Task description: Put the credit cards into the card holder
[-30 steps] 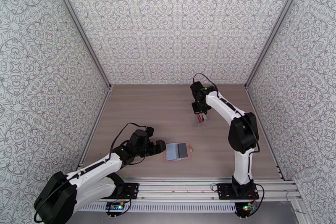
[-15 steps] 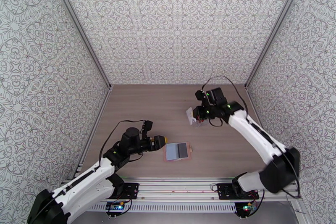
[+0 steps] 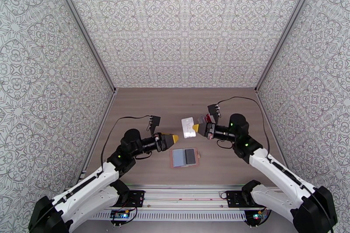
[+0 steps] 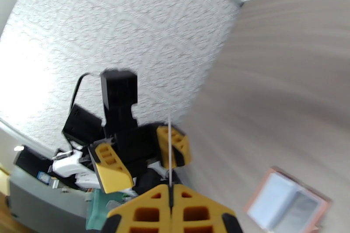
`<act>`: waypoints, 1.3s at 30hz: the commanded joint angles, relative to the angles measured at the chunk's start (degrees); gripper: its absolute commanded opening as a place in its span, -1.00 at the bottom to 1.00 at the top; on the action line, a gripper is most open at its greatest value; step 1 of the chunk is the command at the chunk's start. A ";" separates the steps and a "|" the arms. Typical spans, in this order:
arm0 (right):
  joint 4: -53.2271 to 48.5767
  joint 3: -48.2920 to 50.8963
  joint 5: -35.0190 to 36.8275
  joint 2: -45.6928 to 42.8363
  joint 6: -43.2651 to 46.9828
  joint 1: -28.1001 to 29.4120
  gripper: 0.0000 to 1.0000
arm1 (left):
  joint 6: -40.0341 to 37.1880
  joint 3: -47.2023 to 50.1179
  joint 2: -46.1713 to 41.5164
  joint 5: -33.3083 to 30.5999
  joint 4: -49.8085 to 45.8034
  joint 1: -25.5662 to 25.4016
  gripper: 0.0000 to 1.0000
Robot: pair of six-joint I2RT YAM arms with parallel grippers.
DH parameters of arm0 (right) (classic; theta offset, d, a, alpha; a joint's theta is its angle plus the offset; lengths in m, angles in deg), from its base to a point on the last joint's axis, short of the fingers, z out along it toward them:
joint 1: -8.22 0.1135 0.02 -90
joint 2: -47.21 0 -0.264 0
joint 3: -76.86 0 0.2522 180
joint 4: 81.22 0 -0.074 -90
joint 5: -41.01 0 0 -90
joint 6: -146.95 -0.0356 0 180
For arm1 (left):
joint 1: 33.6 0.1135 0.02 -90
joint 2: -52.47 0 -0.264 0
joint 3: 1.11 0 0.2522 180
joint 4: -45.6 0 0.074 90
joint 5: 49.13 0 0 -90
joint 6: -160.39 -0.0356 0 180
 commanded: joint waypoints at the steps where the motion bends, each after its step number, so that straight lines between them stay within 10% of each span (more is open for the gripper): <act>1: 12.22 2.90 -1.56 0.67 -7.15 1.38 -1.00 | -0.62 -2.68 2.16 1.25 3.63 -0.88 0.30; 8: 17.50 4.76 -1.46 2.75 -9.74 2.82 -1.00 | -0.52 -3.56 4.66 1.42 4.79 -2.04 0.08; 19: 16.64 4.46 -4.61 3.61 -6.42 3.53 -0.94 | 0.36 -3.64 3.70 2.71 4.18 -2.73 -1.00; 24: 6.89 1.66 -8.45 1.89 3.28 3.54 -0.54 | 0.64 -3.29 0.34 4.88 0.93 -2.36 -1.00; 39: 6.00 0.39 -12.38 -2.89 4.82 4.55 -0.51 | 1.61 -2.54 -4.78 9.99 -4.96 -4.18 -1.00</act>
